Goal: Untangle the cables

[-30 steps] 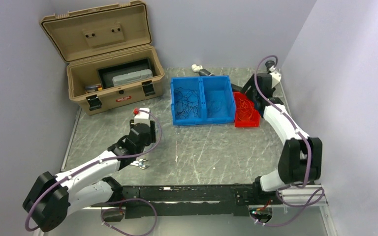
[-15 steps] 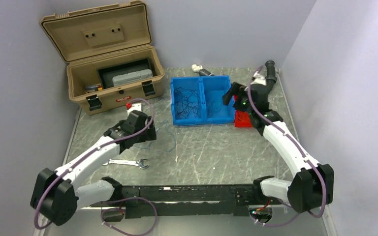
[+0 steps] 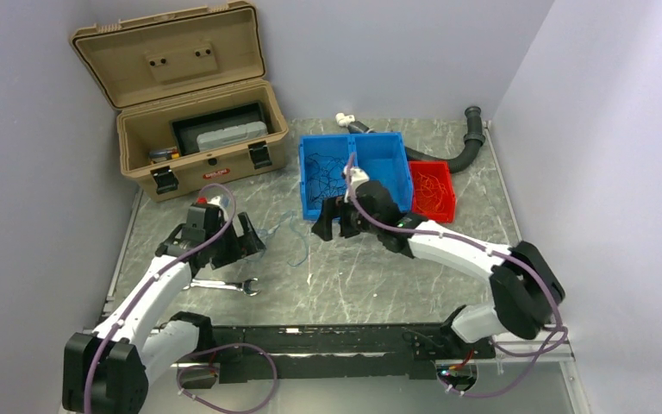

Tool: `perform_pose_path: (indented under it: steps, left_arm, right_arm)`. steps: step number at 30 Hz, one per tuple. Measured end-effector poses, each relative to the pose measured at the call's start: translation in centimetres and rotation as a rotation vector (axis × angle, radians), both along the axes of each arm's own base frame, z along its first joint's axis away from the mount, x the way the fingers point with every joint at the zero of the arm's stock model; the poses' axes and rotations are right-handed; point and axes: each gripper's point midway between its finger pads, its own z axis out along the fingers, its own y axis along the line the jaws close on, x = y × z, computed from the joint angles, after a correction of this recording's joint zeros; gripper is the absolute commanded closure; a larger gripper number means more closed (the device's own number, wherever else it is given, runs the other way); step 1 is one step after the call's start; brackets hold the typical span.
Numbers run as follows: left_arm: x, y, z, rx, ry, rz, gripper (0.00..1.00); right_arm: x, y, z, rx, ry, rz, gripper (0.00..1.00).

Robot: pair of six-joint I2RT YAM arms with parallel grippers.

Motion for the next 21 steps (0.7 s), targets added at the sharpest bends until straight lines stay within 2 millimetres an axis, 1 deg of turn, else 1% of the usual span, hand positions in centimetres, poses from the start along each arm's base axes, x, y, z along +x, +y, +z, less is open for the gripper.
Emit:
perform_pose_path:
  steps: [2, 7, 9, 12, 14, 16, 18, 20, 21]
  left_arm:
    - [-0.3, 0.0, -0.6, -0.034, 0.025, 0.003, 0.01]
    - [-0.4, -0.3, -1.5, -0.087, 0.069, 0.008, 0.01]
    - [-0.1, -0.4, -1.6, -0.099, 0.073, 0.01, 0.01]
    - [0.4, -0.3, -1.9, -0.107, 0.074, 0.023, 0.05]
    - [0.5, -0.2, -2.1, -0.109, 0.073, 0.034, 0.12]
    - [0.5, 0.0, -2.3, -0.105, 0.073, 0.05, 0.21]
    - [0.6, 0.2, -2.4, -0.1, 0.072, 0.064, 0.32]
    - [0.7, 0.3, -2.7, -0.097, 0.068, 0.072, 0.44]
    - [0.8, 0.4, -2.7, -0.096, 0.069, 0.077, 0.49]
  right_arm:
    - [-0.7, 1.6, -1.5, -0.008, 0.019, 0.036, 0.1]
    - [-1.8, 4.5, -5.5, -0.052, 0.076, 0.096, 0.27]
    - [-1.9, 5.4, -7.0, -0.075, 0.097, 0.106, 0.34]
    - [-1.4, 6.6, -8.6, -0.107, 0.104, 0.105, 0.43]
    - [-0.9, 7.4, -9.3, -0.128, 0.098, 0.095, 0.48]
    - [-0.2, 8.0, -9.7, -0.147, 0.083, 0.073, 0.52]
    - [0.5, 8.4, -10.0, -0.163, 0.067, 0.052, 0.58]
    - [1.0, 8.9, -10.3, -0.177, 0.053, 0.034, 0.63]
    - [1.2, 9.0, -10.4, -0.183, 0.047, 0.029, 0.66]
